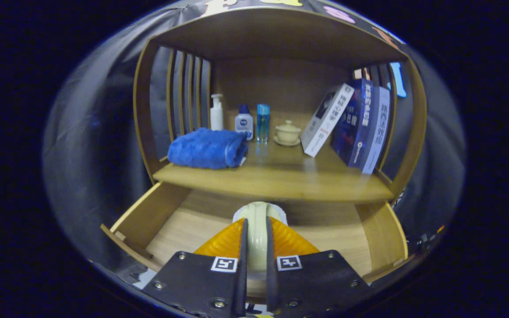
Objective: Pull open the drawer, take out the items inside it, and place them on the countertop above the cabinet.
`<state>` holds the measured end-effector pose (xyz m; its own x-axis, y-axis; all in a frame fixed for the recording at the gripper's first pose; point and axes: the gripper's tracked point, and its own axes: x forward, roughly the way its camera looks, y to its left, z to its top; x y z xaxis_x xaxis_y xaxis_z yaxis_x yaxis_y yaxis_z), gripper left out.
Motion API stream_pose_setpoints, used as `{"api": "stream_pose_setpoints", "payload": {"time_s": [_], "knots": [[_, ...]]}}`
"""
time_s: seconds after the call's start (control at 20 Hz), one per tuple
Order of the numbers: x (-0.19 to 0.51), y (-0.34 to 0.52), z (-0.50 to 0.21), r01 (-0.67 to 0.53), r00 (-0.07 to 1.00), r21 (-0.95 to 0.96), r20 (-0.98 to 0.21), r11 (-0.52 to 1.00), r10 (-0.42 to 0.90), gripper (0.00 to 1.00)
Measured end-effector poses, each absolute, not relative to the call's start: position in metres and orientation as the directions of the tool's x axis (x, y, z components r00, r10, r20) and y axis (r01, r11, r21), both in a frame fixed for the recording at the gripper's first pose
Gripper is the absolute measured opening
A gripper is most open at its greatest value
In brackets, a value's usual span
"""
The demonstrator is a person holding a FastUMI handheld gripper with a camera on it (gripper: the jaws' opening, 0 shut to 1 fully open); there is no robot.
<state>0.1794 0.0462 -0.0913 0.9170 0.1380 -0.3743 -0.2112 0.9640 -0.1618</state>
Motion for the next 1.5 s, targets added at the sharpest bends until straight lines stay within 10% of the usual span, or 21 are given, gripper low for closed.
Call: {"api": "stream_pose_setpoints", "payload": {"time_s": [0.65,1.1,1.5], "knots": [[0.254,0.05,0.017,-0.078,0.997,-0.246,-0.015,0.966,0.077,0.18],[0.344,0.044,-0.086,-0.06,0.968,-0.15,-0.25,0.987,0.021,0.18],[0.397,0.049,-0.079,-0.048,0.984,-0.101,-0.178,0.994,0.029,0.19]]}}
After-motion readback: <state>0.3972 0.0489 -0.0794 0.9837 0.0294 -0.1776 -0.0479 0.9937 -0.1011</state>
